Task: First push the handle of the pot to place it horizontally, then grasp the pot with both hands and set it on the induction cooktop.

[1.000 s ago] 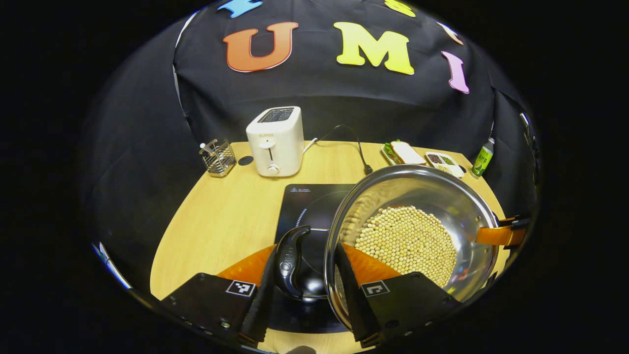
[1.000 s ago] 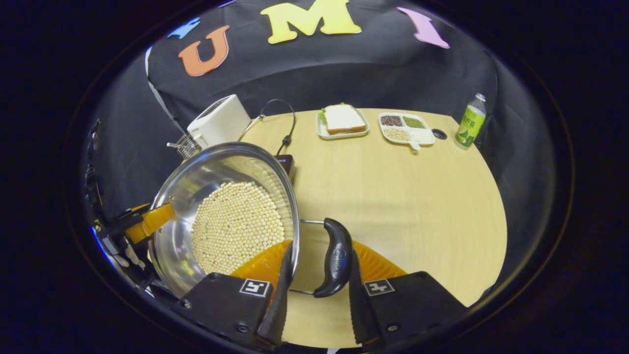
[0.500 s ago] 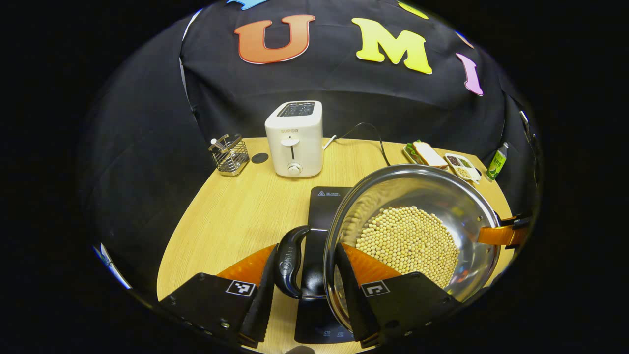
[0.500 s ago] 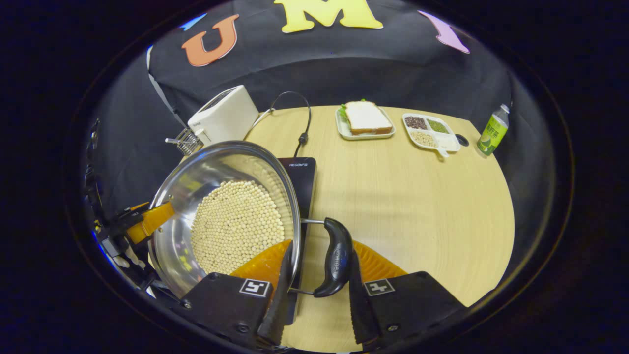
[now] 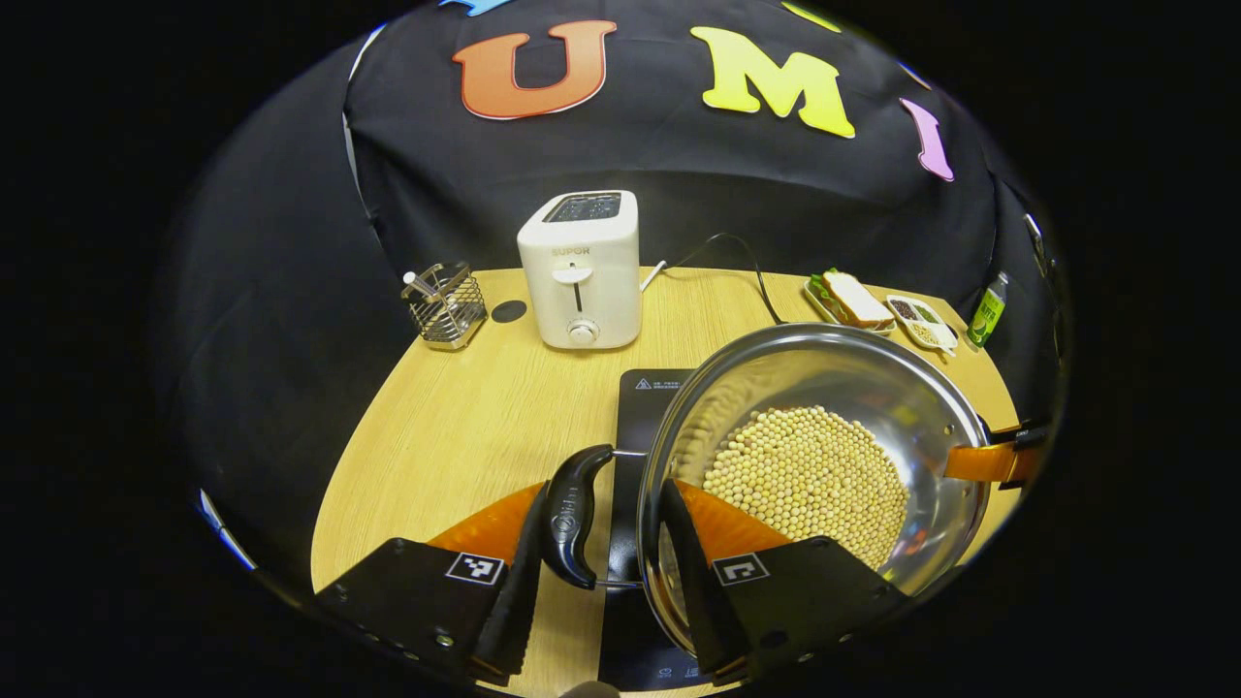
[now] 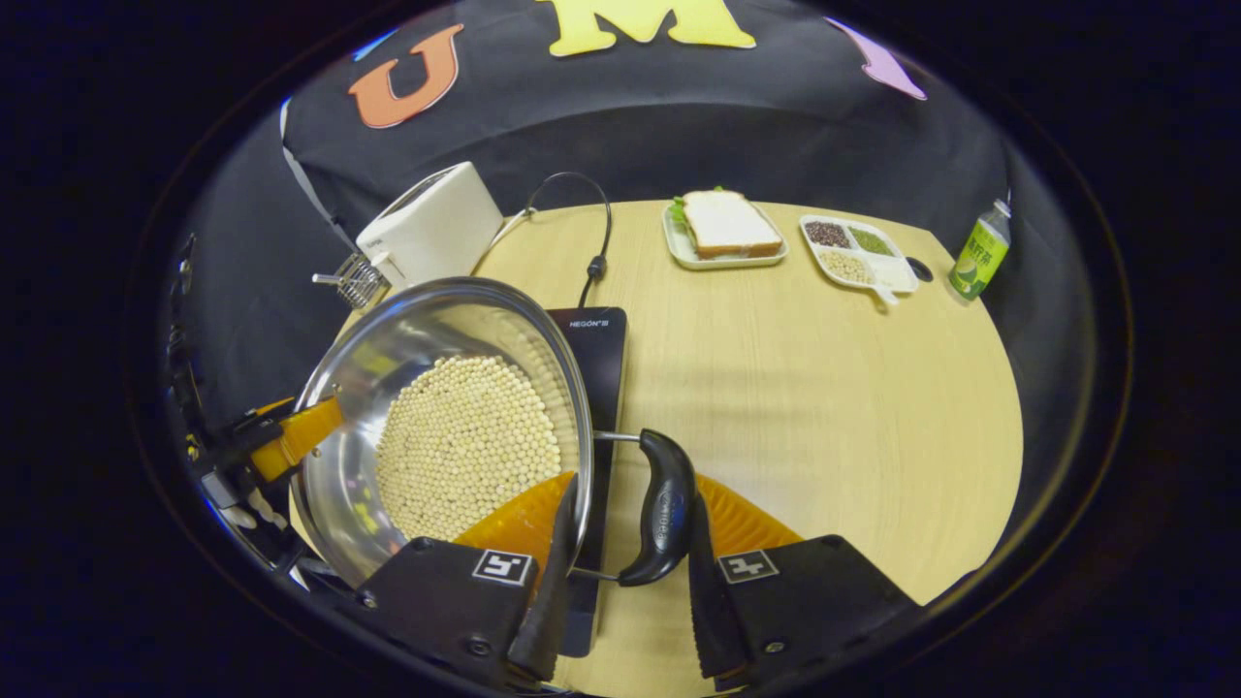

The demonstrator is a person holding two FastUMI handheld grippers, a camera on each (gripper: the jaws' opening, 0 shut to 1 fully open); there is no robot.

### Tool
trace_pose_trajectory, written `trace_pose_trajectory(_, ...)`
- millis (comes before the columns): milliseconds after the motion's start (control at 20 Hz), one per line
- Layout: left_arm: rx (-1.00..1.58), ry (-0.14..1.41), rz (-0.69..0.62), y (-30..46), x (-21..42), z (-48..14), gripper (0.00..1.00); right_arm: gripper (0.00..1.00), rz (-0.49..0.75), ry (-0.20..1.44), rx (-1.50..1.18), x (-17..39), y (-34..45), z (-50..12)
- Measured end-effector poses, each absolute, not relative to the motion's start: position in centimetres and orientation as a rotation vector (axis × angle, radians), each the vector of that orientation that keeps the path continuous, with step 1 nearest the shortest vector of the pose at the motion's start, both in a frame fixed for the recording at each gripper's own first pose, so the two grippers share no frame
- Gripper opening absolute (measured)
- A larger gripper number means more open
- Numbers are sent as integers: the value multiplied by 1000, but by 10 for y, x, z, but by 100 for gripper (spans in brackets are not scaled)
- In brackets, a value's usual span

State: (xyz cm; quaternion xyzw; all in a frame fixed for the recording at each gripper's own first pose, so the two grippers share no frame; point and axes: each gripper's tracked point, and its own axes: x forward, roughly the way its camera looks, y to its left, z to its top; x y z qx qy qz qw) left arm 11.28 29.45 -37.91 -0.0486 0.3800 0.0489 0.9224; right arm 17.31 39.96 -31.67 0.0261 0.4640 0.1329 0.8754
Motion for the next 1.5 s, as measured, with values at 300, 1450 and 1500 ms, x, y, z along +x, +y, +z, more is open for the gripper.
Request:
trace_pose_trajectory(300,-117,779,101,295,108,-386,63,54,304,968,37,179,399,-317)
trace_pose_trajectory(1450,-47,664,143,314,108,-372,97,85,298,798,-30,177,390,-298)
trace_pose_trajectory(1500,-34,652,153,315,104,-364,97,82,301,784,-43,176,387,-293)
